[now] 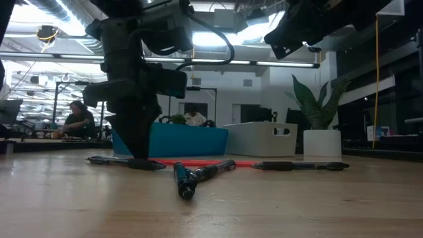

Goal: Sort pens & pencils
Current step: Put the orange pencil into the blue bin

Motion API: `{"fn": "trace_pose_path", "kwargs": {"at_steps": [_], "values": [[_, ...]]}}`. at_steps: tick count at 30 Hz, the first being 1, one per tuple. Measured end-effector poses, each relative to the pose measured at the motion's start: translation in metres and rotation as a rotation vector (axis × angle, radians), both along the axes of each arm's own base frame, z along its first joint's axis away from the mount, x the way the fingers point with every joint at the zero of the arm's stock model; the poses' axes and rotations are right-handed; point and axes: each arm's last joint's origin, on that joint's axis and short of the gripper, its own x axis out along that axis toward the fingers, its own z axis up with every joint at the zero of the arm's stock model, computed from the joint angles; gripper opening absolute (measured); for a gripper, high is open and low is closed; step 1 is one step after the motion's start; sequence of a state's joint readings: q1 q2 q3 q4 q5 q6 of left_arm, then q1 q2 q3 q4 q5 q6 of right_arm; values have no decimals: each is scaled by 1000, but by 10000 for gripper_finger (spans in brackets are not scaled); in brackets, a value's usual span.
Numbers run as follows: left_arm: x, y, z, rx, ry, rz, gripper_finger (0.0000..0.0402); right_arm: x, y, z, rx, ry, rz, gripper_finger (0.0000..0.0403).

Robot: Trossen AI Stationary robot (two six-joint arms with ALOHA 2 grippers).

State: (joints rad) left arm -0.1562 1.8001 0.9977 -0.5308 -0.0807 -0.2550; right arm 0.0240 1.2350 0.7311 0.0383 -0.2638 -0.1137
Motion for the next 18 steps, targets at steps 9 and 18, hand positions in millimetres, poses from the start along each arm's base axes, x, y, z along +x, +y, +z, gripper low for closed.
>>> {"fn": "trace_pose_path", "kwargs": {"at_steps": [9, 18], "values": [[-5, 1, 15, 2, -30, -20, 16, 0, 0, -1, -3, 8, 1, 12], [-10, 2, 37, -1, -91, -18, 16, -1, 0, -2, -19, 18, 10, 12]]}}
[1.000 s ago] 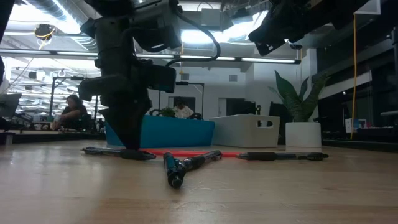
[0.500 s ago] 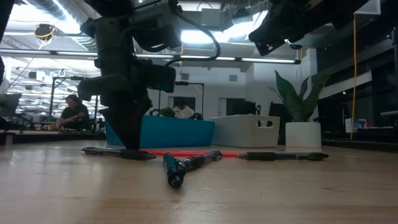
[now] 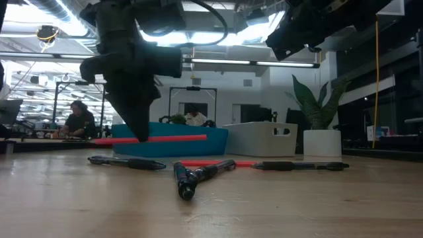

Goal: Sort pens & pencils
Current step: Put the orange pencil into the blue bin

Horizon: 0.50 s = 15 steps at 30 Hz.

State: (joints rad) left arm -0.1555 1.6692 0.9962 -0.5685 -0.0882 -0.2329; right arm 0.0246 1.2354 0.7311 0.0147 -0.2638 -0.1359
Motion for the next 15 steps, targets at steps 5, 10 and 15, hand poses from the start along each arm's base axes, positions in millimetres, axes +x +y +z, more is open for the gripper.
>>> {"fn": "trace_pose_path", "kwargs": {"at_steps": [5, 10, 15], "values": [[-3, 1, 10, -1, -25, 1, 16, 0, 0, 0, -3, 0, 2, 12], [-8, 2, 23, -2, -65, 0, 16, 0, 0, 0, -4, 4, 2, 12], [-14, 6, 40, 26, -125, 6, 16, 0, 0, -1, -7, 8, 4, 12]]}}
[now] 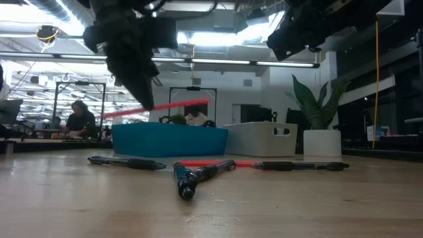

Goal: Sort pens & pencils
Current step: Put the orange pencil into the blue bin

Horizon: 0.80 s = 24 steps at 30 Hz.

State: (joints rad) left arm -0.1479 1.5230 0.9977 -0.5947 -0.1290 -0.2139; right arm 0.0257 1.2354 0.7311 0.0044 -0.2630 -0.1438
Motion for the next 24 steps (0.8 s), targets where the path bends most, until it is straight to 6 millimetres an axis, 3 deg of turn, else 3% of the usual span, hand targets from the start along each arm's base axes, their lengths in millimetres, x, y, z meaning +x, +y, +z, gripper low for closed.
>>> {"fn": "trace_pose_path", "kwargs": {"at_steps": [17, 24], "values": [[-30, 22, 53, 131, -164, 10, 16, -1, 1, -2, -30, 8, 20, 12], [-46, 44, 54, 179, -177, 61, 16, -1, 1, -1, -58, -2, 36, 12]]}}
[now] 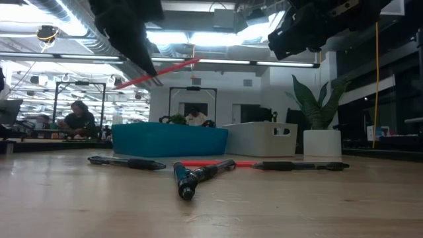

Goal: Sort pens & pencils
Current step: Put the orange pencil into the blue bin

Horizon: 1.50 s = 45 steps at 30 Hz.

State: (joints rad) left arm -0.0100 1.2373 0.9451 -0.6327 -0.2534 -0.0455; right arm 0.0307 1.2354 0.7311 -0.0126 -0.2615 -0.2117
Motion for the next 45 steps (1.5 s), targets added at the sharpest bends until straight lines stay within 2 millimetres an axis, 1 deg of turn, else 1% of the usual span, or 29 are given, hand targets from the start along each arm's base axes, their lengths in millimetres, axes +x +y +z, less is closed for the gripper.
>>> {"fn": "trace_pose_path", "kwargs": {"at_steps": [4, 9, 12, 17, 23, 28, 31, 40, 45], "values": [[-3, 15, -10, 13, -50, 18, 16, 0, 0, 0, -5, -1, 3, 12], [-2, 34, -25, -5, -145, -29, 16, 0, 0, 0, -5, -1, 2, 12], [0, 45, -28, 8, -223, -56, 16, 0, 0, 0, -5, 5, 3, 12], [-3, 64, -31, 13, -294, -41, 16, -1, 0, -1, -5, 11, 2, 12], [-9, 81, -39, 22, -370, -4, 16, -1, 0, -1, -5, 15, 2, 12], [-15, 93, -44, 37, -397, 42, 16, -1, 0, -2, -6, 19, 3, 12], [-19, 99, -48, 7, -403, 56, 16, -1, 0, -2, -6, 21, 3, 12], [-27, 114, -49, -7, -409, 145, 16, -1, 0, -2, -7, 21, 3, 12], [-30, 119, -49, -8, -411, 175, 16, -1, 0, -2, -7, 21, 3, 12]]}}
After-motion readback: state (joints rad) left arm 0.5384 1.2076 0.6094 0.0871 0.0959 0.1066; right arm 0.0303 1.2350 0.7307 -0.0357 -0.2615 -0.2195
